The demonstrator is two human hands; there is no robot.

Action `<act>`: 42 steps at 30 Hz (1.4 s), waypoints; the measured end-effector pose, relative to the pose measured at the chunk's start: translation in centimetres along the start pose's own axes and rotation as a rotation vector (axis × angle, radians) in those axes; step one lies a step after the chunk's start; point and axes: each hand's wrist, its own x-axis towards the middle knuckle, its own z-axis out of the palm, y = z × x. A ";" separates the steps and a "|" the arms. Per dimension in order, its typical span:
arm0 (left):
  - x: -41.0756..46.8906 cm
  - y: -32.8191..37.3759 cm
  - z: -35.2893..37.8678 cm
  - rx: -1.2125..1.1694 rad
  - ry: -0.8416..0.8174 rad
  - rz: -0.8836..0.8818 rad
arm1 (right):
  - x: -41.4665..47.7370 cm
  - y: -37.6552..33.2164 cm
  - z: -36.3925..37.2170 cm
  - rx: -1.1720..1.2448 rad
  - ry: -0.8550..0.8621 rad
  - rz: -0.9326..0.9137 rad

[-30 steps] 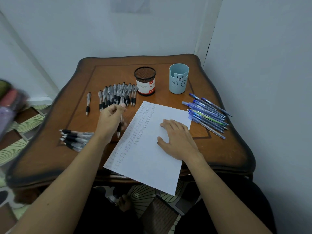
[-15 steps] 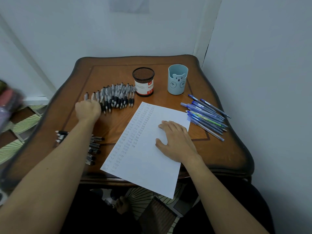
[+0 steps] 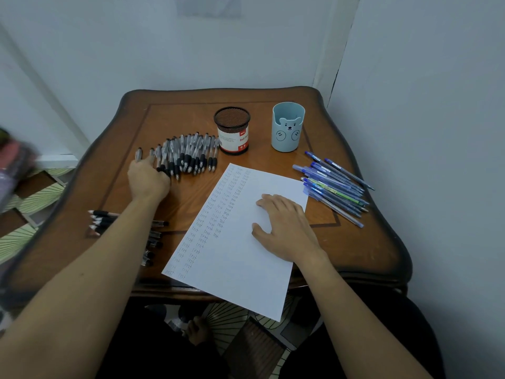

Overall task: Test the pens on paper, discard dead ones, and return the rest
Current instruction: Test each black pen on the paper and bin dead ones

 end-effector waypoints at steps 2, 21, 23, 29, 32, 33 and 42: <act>-1.3 0.3 0.5 -0.024 0.065 0.058 | 0.0 0.1 -0.1 0.017 0.000 0.007; -10.3 -0.7 3.6 0.240 -0.387 0.747 | -0.1 -0.4 -0.6 0.021 -0.051 0.005; -9.5 -0.8 3.7 0.229 -0.399 0.742 | -0.2 -1.0 -0.4 0.000 -0.089 0.009; -8.1 0.2 3.9 0.245 -0.454 0.751 | 0.0 -1.8 0.6 -0.040 -0.111 0.053; -7.8 0.5 3.8 0.252 -0.486 0.736 | 0.1 -1.9 0.9 -0.052 -0.088 0.054; -7.7 0.6 3.7 0.249 -0.503 0.727 | 0.1 -1.8 0.9 -0.054 -0.076 0.053; -7.7 -0.1 -0.6 0.200 -0.436 0.662 | 0.1 -1.7 1.2 -0.059 -0.063 0.055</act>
